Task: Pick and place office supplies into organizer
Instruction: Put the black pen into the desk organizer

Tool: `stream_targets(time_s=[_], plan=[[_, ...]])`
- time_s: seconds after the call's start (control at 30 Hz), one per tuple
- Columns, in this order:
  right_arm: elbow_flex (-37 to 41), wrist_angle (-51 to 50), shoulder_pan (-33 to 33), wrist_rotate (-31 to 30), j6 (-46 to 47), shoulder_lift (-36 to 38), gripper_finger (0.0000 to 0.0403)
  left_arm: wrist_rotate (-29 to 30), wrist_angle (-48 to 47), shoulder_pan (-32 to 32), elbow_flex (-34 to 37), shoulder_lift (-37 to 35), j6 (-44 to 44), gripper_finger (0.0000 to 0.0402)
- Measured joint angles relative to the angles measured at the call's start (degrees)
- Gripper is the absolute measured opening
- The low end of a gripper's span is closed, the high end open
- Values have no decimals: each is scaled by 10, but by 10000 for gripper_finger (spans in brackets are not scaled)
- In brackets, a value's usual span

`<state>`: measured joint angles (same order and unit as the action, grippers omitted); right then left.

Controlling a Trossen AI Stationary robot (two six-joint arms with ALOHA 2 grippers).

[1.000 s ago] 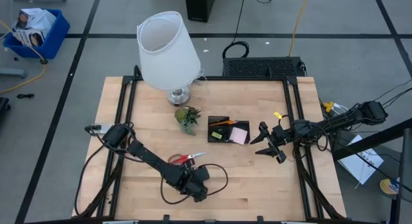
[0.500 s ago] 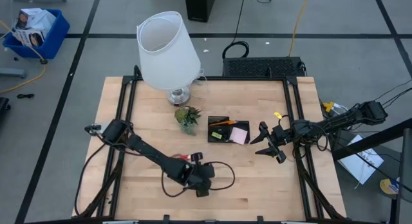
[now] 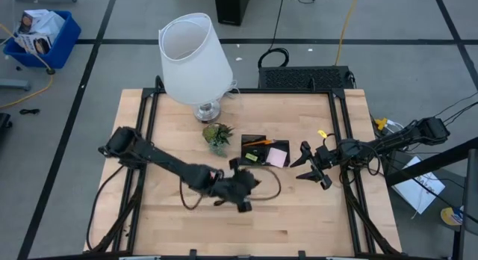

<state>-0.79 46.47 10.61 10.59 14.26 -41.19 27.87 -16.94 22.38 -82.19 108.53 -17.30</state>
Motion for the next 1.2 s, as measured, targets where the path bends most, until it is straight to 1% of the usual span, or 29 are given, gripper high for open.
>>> stream_targets(time_s=[0.07, 0.17, 0.37, 0.43, 0.5, 0.6, 0.67, 0.73, 0.83, 0.93, 1.03, 1.2], plan=[[0, 0, 0, 0, 0, 0, 212, -10, 30, -15, 1, -15, 26, 40], [0, 0, 0, 0, 0, 0, 212, -39, 113, -42, 31, -37, 76, 35], [0, 2, 0, 0, 0, 1, 211, -146, 261, -116, 123, -93, 121, 42], [0, -1, 0, 0, 0, 0, 211, -175, 337, -137, 155, -107, 148, 43], [0, 0, 0, 0, 0, 0, 212, -200, 393, -156, 191, -123, 173, 41], [0, -1, 0, 0, 0, 0, 212, -231, 497, -182, 238, -132, 205, 35], [0, 0, 0, 0, 0, 0, 212, -251, 567, -200, 266, -132, 210, 35], [0, 0, 0, 0, 0, 0, 212, -278, 616, -220, 289, -131, 204, 37], [0, 0, 0, 0, 0, 0, 211, -330, 642, -252, 295, -124, 191, 43], [0, 0, 0, 0, 0, 0, 211, -345, 638, -278, 296, -118, 205, 42], [0, -1, 0, 0, 0, 0, 212, -369, 653, -301, 295, -103, 212, 36], [0, 0, 0, 0, 0, 0, 212, -425, 698, -332, 295, -69, 186, 39]])
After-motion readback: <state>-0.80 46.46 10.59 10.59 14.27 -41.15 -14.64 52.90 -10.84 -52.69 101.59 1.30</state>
